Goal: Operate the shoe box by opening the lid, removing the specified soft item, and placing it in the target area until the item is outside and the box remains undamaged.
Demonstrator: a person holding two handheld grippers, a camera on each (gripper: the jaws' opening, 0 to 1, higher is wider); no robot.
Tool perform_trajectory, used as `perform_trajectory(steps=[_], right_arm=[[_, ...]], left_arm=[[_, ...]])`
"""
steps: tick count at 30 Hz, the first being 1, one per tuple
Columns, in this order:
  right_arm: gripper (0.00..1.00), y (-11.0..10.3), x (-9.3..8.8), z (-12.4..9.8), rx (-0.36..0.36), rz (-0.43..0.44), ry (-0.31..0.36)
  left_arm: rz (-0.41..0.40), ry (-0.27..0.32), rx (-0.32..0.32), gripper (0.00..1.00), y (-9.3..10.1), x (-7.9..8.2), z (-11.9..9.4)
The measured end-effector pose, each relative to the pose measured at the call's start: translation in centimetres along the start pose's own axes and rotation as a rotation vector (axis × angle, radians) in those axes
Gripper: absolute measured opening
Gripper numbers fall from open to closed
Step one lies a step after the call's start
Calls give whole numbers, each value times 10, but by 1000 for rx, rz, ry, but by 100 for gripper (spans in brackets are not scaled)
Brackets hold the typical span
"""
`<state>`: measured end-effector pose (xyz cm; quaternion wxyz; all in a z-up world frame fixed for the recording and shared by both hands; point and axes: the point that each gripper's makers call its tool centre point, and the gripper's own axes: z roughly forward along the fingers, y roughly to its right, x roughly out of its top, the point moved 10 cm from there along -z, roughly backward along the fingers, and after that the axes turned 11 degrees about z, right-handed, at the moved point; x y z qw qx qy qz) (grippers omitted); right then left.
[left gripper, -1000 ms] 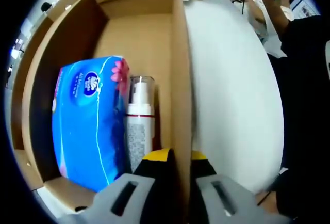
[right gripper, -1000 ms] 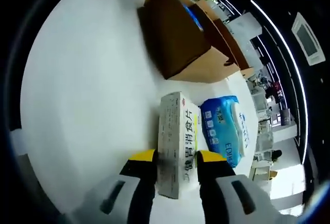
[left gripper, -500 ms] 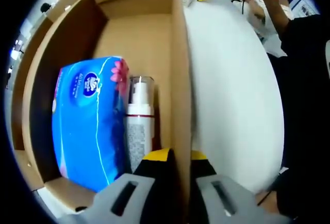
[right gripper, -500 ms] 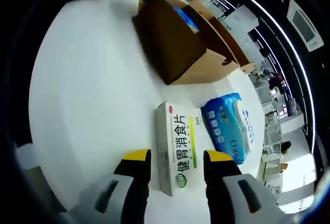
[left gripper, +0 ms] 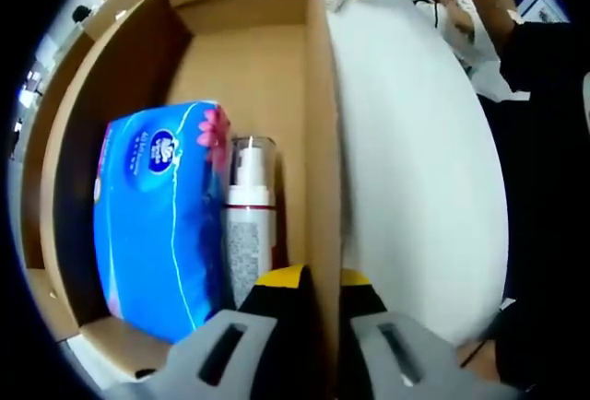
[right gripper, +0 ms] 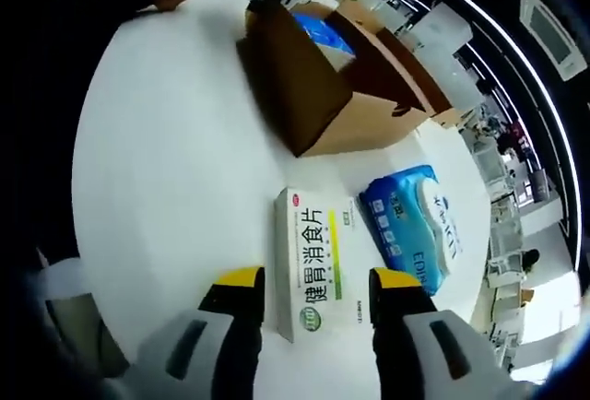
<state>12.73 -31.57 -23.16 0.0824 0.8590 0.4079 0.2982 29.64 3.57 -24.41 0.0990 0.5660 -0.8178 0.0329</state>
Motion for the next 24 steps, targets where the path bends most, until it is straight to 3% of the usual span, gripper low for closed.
perform_trajectory(steps=[7, 11, 16, 24], right_arm=[[49, 14, 8, -9, 42, -2, 4], [52, 21, 8, -8, 103, 3, -27], [58, 32, 2, 1, 142, 106, -111], [56, 35, 4, 17, 211, 109, -125]], left_arm=[[-2, -4, 3, 5, 0, 0, 0], [-2, -4, 3, 5, 0, 0, 0], [-4, -4, 4, 5, 0, 0, 0], [-5, -8, 8, 5, 1, 1, 0]])
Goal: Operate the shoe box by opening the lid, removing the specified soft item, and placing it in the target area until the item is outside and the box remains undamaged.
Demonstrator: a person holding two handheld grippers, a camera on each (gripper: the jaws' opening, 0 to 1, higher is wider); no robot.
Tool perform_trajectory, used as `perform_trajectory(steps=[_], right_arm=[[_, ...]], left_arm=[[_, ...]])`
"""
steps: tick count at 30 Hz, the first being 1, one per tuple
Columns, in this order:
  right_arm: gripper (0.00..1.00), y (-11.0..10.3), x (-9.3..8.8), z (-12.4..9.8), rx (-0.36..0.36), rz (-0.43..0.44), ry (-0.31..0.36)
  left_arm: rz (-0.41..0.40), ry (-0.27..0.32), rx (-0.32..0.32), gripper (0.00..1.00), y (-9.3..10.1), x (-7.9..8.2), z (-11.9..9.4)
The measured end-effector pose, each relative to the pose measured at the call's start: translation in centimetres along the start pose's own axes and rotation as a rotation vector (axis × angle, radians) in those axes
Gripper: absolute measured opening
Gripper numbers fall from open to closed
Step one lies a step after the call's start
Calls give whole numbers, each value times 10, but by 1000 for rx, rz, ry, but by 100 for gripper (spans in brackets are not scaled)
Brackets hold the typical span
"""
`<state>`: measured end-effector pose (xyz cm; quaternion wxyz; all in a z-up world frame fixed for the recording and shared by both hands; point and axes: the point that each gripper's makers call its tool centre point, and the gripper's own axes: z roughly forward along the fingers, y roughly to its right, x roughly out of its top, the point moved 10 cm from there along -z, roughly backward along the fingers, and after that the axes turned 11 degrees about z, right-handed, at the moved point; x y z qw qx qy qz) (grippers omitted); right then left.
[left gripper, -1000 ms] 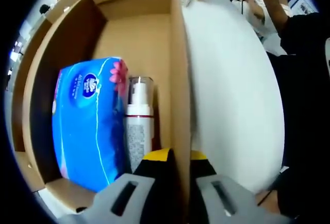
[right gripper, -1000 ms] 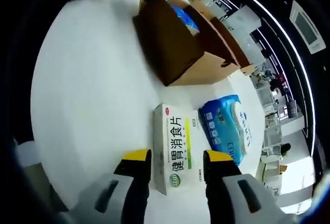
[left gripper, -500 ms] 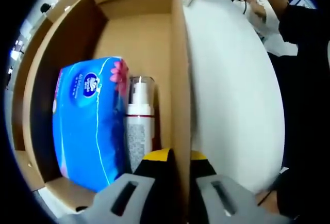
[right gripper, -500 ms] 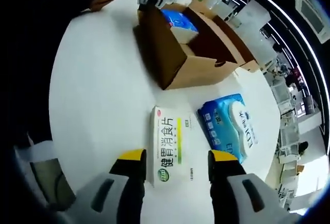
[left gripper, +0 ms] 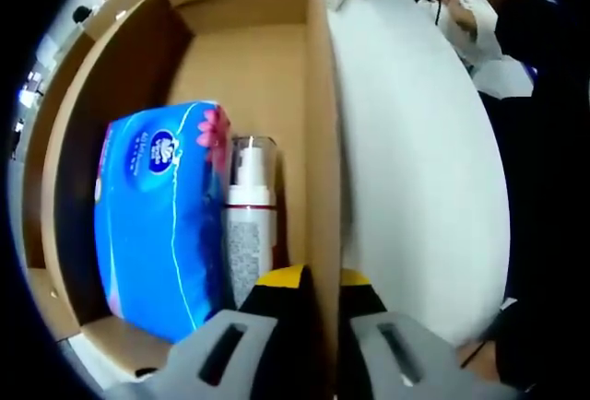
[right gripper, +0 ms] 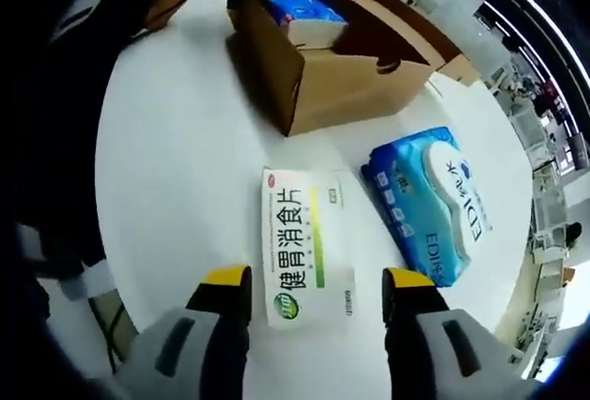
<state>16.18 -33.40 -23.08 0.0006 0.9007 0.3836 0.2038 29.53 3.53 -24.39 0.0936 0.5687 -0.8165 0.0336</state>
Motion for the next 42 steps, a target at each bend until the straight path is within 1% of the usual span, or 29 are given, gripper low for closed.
perform_trajectory(steps=[1, 2, 5, 12, 13, 14, 15, 21, 29, 31, 35, 38, 40, 42], right_arm=[[54, 1, 1, 3, -6, -30, -15], [53, 1, 1, 4, -5, -35, -27], [53, 2, 4, 6, 12, -28, -31], [51, 1, 3, 11, 44, -16, -51], [49, 1, 3, 12, 50, -12, -57], [45, 1, 2, 13, 64, -3, -67], [45, -1, 2, 13, 73, 9, -68], [45, -1, 3, 13, 76, -13, -64], [45, 3, 2, 13, 99, -64, -44], [45, 6, 3, 15, 112, -101, -30], [44, 9, 5, 15, 124, -126, -33], [44, 17, 5, 17, 143, -172, -40], [44, 19, 5, 17, 148, -178, -41], [44, 26, 6, 18, 156, -199, -46]], left_arm=[[2, 0, 1, 5, 0, 0, 0], [4, -1, 1, 5, 0, 0, 0], [2, 0, 0, 5, 0, 0, 0], [3, 0, -1, 5, 2, 1, 0], [2, -1, -1, 5, 2, 1, 0], [3, -1, 0, 5, 2, 1, 0], [5, -2, 1, 5, 2, 1, 0], [8, -10, 5, 5, 2, 2, 0], [4, -11, 6, 5, 4, 1, 0], [5, -12, 6, 5, 3, 2, 0], [6, -14, 7, 5, 3, 1, 0], [7, -14, 7, 5, 3, 1, 0], [8, -14, 7, 5, 3, 1, 0], [6, -15, 7, 5, 2, 1, 0]])
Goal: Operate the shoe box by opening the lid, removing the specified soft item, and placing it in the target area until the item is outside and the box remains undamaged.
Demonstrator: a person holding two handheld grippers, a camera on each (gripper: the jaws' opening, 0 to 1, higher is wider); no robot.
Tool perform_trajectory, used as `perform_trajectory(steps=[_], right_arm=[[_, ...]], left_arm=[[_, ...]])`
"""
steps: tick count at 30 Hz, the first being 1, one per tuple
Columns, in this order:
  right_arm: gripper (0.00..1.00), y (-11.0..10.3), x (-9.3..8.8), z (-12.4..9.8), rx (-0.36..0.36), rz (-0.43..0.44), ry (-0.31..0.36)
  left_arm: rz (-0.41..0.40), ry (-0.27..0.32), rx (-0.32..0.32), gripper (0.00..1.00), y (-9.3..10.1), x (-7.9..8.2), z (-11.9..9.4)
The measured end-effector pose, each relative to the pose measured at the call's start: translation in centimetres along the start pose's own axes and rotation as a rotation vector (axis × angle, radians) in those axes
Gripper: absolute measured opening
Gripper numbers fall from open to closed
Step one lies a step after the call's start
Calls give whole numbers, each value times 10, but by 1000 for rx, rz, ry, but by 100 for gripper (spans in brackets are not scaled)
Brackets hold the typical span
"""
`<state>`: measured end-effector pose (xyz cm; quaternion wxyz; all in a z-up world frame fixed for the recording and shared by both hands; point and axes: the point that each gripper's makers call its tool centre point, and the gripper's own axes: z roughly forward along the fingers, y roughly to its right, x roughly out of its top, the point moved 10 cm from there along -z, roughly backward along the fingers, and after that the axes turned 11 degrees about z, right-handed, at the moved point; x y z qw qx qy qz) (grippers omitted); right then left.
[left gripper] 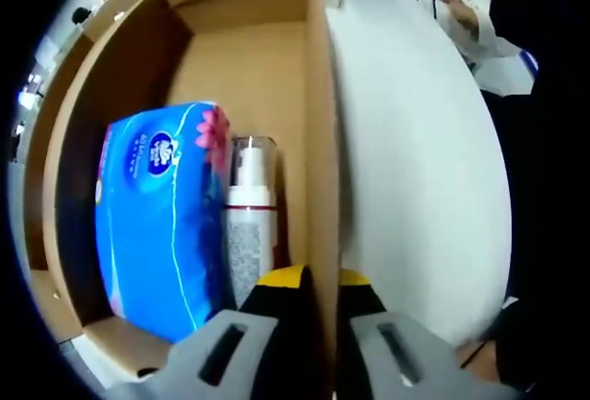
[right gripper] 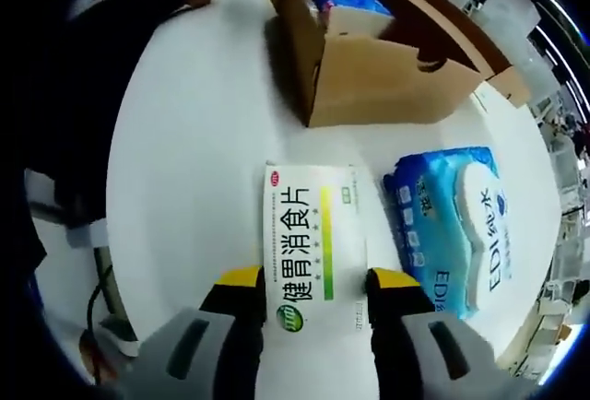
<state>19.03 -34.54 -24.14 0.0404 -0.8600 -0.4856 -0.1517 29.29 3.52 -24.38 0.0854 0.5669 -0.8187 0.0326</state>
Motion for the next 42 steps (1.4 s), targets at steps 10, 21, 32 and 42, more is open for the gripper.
perform_trajectory(steps=[10, 21, 32, 42], right_arm=[[45, 15, 2, 2, 17, -100, -36], [45, 22, 1, 3, 33, -131, -20], [45, 22, 0, 3, 41, -138, -6], [46, 21, 2, 6, 33, -127, -19]], left_arm=[[-1, -4, -1, 5, 0, 0, 1], [1, -22, 8, 4, 1, 2, 1], [-3, -37, 16, 3, 5, 3, 1], [-3, -36, 17, 3, 3, 2, 1]])
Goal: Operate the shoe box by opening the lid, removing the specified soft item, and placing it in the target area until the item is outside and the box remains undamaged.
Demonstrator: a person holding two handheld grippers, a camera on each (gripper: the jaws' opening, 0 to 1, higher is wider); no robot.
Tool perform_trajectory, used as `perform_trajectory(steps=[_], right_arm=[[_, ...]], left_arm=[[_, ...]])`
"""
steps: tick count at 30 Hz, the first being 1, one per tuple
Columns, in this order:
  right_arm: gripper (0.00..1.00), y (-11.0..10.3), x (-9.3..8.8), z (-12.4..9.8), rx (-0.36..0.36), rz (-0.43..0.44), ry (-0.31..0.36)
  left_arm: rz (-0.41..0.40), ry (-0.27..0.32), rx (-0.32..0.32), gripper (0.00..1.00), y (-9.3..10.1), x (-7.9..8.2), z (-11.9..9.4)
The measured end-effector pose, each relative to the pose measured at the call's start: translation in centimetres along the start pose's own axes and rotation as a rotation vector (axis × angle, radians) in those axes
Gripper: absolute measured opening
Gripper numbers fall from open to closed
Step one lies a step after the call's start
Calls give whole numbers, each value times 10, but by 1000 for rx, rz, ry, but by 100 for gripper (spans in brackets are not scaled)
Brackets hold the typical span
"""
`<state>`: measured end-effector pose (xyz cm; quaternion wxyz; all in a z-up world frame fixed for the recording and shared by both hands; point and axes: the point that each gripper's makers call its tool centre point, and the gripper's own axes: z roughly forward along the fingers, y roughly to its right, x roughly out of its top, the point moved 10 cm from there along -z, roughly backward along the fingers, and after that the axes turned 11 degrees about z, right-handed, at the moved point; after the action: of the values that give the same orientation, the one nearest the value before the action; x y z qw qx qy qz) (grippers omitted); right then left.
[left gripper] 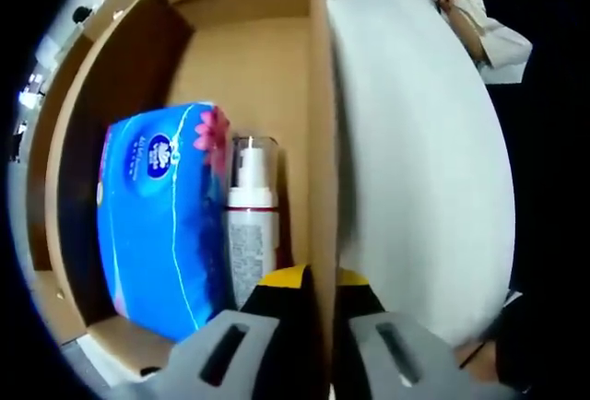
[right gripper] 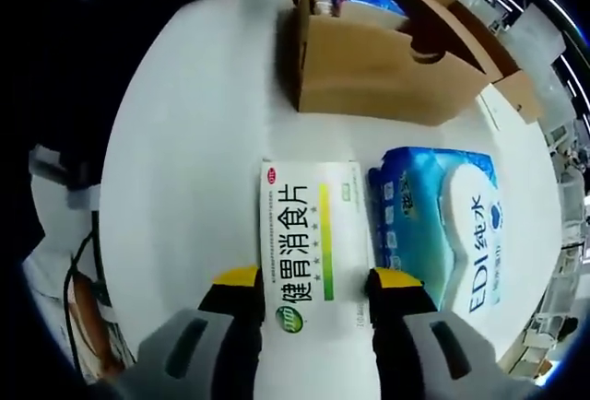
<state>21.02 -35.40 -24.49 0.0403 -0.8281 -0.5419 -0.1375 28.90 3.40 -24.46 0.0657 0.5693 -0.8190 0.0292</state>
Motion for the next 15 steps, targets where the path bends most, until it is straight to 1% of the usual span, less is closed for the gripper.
perform_trajectory(steps=[4, 6, 10, 15], right_arm=[[46, 1, 1, 0, -1, 3, -12], [46, 2, 2, 1, -4, -5, -18], [46, 5, 4, 1, -5, 10, -20], [46, 5, 4, 2, -3, -2, -23]], left_arm=[[1, -1, 0, 3, -5, -3, 0], [2, -4, 1, 3, -4, -2, 0], [4, -7, 2, 3, -5, -2, 0], [2, -6, 2, 3, -2, 0, 0]])
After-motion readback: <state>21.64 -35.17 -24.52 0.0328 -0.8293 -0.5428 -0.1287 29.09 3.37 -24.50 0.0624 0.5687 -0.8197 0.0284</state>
